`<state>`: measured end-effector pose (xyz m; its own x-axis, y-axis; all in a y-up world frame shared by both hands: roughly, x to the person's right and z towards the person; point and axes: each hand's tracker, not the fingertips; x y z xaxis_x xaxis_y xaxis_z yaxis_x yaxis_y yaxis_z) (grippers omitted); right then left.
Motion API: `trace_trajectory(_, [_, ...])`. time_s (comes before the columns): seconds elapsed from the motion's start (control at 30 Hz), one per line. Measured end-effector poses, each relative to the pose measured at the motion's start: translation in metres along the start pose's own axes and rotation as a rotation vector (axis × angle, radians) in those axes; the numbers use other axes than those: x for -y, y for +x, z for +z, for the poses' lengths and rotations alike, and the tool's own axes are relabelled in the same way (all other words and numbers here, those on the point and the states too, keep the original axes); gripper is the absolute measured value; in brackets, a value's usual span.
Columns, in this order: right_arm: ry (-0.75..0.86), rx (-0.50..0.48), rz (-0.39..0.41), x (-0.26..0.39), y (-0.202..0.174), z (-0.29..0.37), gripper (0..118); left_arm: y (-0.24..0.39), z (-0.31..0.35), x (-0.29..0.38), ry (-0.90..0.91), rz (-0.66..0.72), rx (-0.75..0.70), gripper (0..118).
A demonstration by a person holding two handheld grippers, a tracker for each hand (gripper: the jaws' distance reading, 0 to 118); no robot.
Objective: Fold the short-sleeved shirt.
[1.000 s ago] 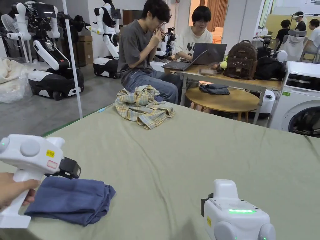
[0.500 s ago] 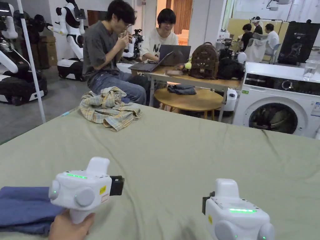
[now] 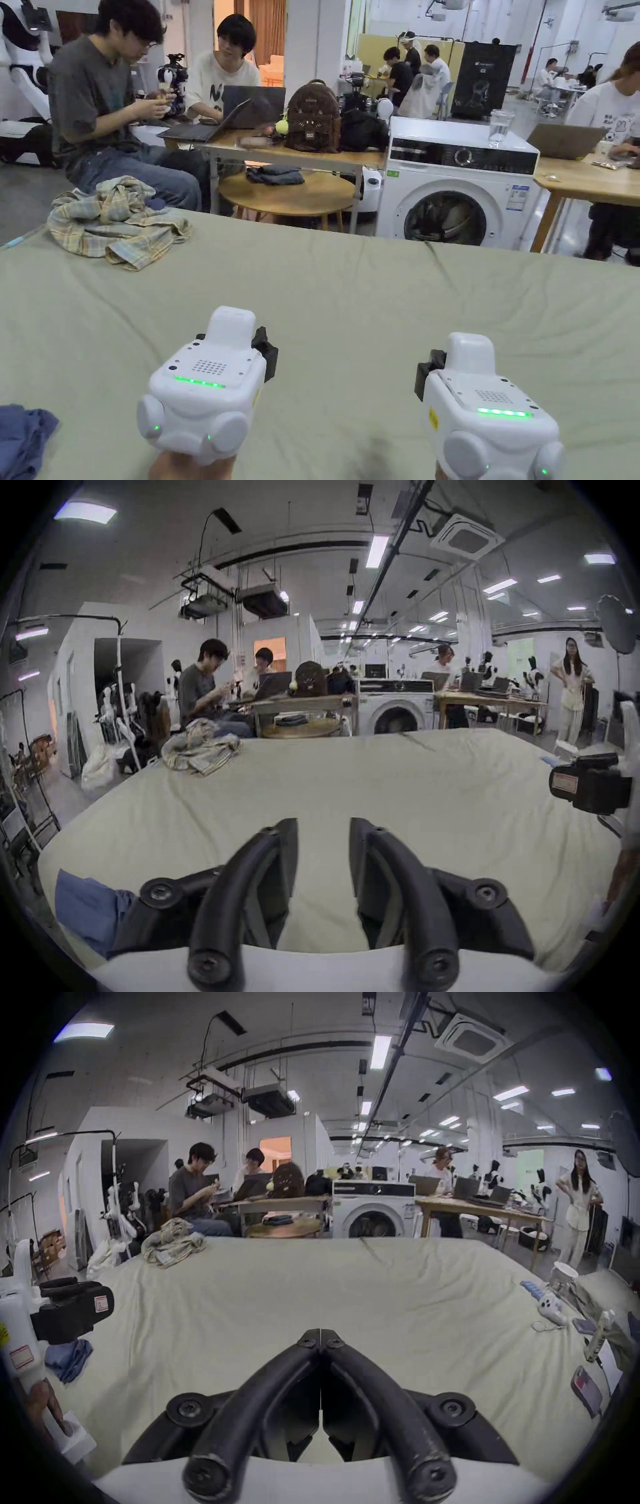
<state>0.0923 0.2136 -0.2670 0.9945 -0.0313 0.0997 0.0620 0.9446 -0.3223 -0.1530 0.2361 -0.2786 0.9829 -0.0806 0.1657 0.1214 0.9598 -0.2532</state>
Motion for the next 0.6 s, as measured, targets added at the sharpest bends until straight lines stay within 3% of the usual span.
trace_trajectory(0.1, [0.026,0.011,-0.005,-0.003,0.006,0.003,0,0.012,0.003,0.001,0.026,-0.009,0.002,0])
trace_trajectory(0.6, [0.115,0.028,-0.002,-0.002,0.01,0.015,0,0.005,0.017,-0.003,0.12,0.09,-0.018,0])
